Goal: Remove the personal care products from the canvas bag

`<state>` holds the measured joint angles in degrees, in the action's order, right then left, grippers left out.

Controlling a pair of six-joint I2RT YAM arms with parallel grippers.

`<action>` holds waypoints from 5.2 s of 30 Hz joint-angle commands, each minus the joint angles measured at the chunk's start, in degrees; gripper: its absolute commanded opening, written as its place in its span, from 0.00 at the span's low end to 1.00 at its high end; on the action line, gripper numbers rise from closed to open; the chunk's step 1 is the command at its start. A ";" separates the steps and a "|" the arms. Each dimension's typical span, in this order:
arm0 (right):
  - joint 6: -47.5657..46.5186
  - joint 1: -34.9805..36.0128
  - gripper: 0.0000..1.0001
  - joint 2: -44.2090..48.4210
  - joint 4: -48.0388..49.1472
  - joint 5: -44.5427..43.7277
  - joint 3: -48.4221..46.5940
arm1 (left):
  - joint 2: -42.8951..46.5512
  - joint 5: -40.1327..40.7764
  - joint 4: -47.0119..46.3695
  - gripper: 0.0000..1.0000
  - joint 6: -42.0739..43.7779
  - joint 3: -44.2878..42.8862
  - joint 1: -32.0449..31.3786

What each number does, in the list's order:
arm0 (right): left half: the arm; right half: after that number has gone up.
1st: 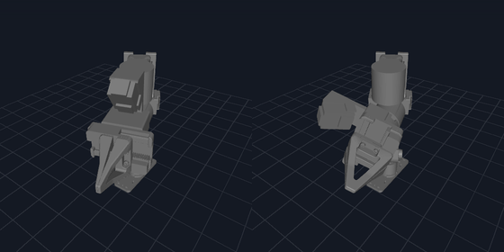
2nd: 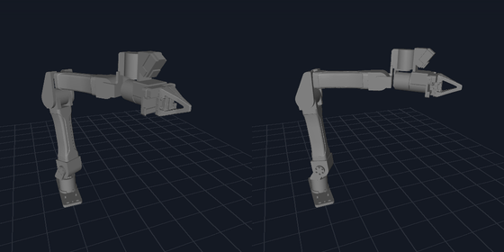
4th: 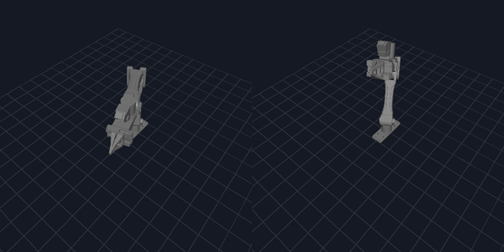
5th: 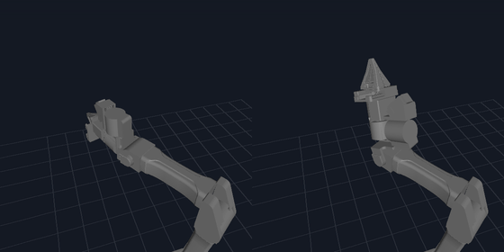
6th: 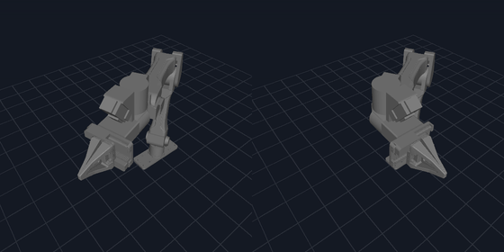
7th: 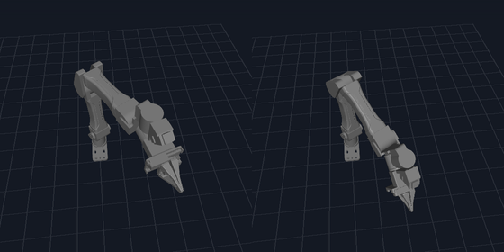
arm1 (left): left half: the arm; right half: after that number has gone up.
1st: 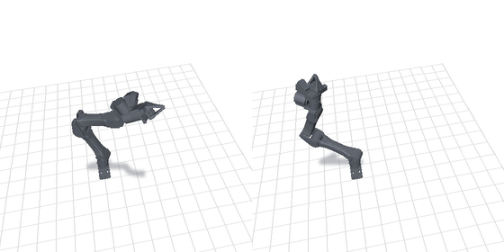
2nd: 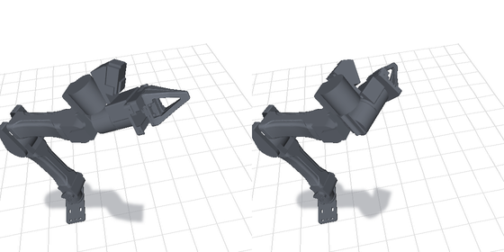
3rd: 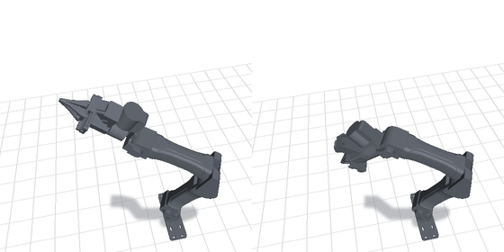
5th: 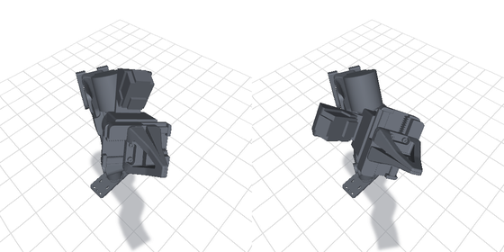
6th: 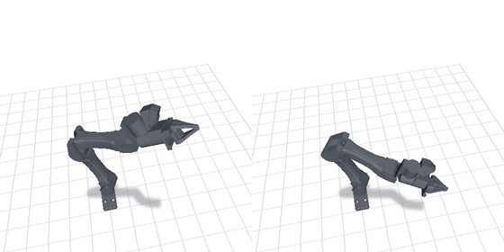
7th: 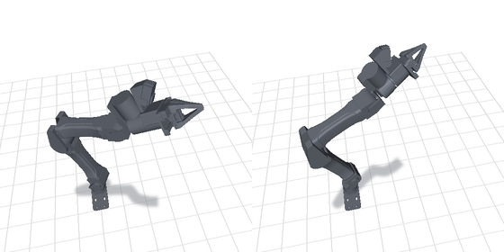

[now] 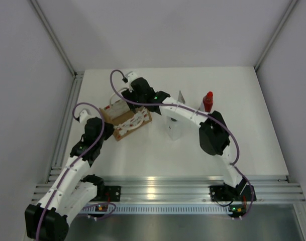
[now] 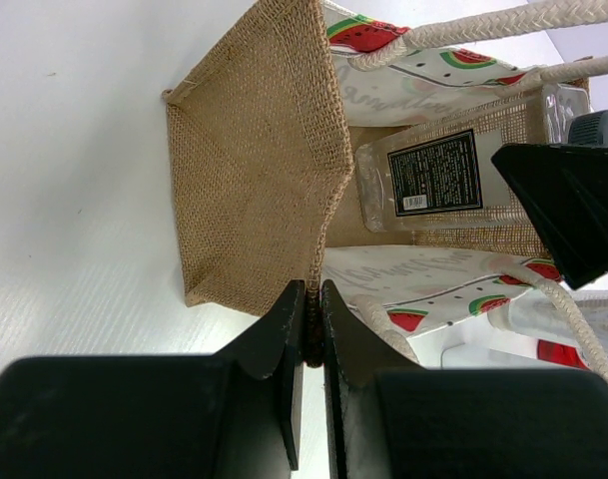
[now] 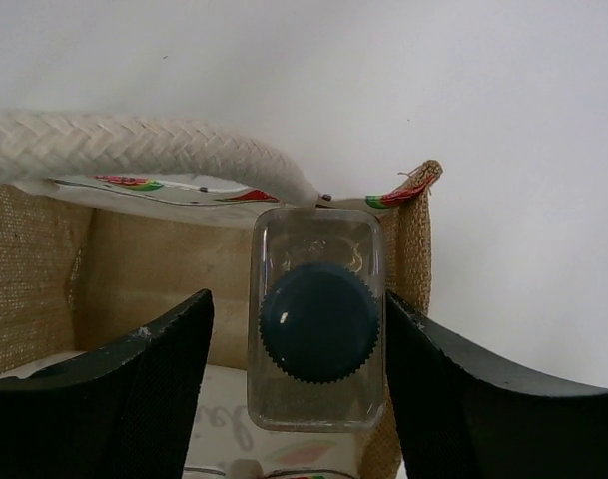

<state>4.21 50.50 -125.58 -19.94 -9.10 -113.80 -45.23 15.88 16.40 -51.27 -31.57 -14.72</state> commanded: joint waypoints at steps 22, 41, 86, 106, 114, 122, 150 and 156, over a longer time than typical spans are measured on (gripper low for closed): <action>-0.16 0.56 0.14 -4.77 -0.01 -0.56 -5.91 | 0.67 0.82 -0.32 0.00 1.26 0.99 0.13; 0.71 2.23 0.00 3.67 1.49 -2.67 -5.47 | 0.67 1.08 -0.41 0.00 1.08 0.81 0.13; -0.78 2.94 0.00 15.63 1.31 -4.70 -6.44 | 1.73 1.44 -0.41 0.00 -0.85 2.13 0.13; -3.24 2.85 0.00 21.51 2.10 -7.33 -8.72 | 1.73 1.26 -0.41 0.00 -1.20 2.48 0.13; -3.68 2.94 0.00 24.94 2.02 -10.40 -8.81 | 1.99 1.52 -0.41 0.00 -1.03 2.39 0.13; -5.62 0.40 0.00 30.65 1.93 -12.17 -0.65 | 1.81 1.00 -0.41 0.00 -1.29 2.39 0.22; 2.29 -12.18 0.00 23.81 19.33 -1.62 25.65 | 1.55 1.26 -0.41 0.00 -0.77 2.39 0.13; 3.35 -12.18 0.00 19.06 19.42 -1.36 25.56 | 1.99 1.44 -0.41 0.00 -0.59 2.66 0.13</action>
<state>5.87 38.54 -106.32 -8.03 -10.87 -86.06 -43.97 16.14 15.84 -52.58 -30.30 -14.72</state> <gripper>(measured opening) 0.460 0.132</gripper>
